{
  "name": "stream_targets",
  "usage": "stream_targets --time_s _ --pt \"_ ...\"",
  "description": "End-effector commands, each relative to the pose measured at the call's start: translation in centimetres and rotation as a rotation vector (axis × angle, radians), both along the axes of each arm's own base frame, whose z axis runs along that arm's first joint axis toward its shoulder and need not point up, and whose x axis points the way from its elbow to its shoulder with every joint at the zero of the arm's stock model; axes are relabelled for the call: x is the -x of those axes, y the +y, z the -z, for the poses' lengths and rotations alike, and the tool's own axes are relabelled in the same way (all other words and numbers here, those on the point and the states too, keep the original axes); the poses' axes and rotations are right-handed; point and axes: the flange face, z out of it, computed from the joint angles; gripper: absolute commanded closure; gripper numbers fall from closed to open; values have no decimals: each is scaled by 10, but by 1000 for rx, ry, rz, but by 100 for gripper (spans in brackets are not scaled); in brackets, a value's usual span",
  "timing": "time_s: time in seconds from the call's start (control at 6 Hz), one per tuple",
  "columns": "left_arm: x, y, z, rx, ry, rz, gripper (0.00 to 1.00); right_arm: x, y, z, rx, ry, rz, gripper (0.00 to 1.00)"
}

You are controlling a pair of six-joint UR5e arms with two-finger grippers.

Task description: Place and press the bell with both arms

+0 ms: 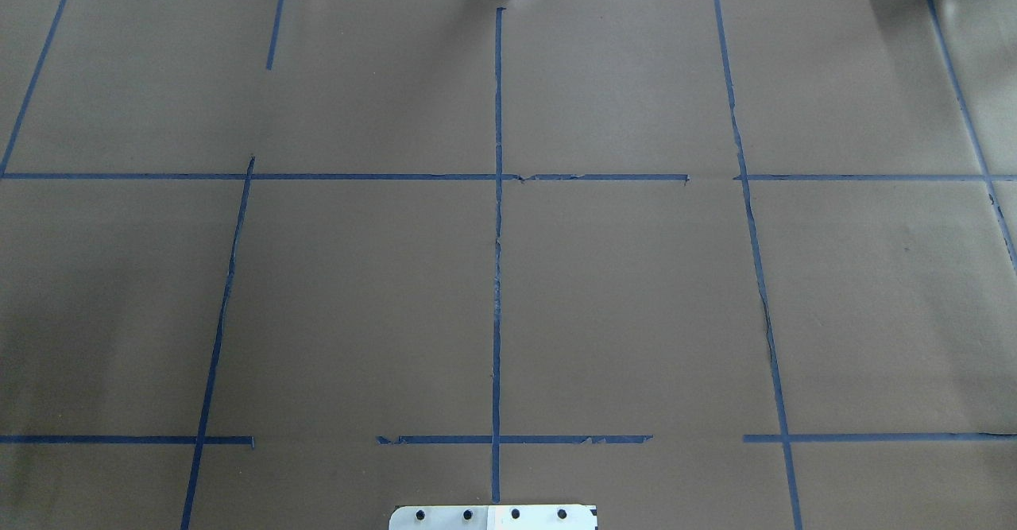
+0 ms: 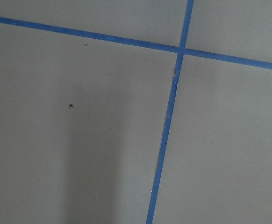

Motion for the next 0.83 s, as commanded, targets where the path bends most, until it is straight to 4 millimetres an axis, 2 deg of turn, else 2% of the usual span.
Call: stream_targets --time_s 0.0,0.17,0.33,0.5,0.67 --pt "5 -43 33 -20 13 95 95 1 0 2 -1 -12 0 0" --pt "4 -60 53 -35 22 121 96 2 0 2 1 -34 2 0" --pt "-4 -89 85 -31 18 140 96 2 0 2 2 -32 1 0" --pt "-17 -116 106 -49 27 142 96 2 0 2 2 -32 1 0" --pt "-36 -151 131 -44 26 140 96 2 0 2 1 -31 2 0"
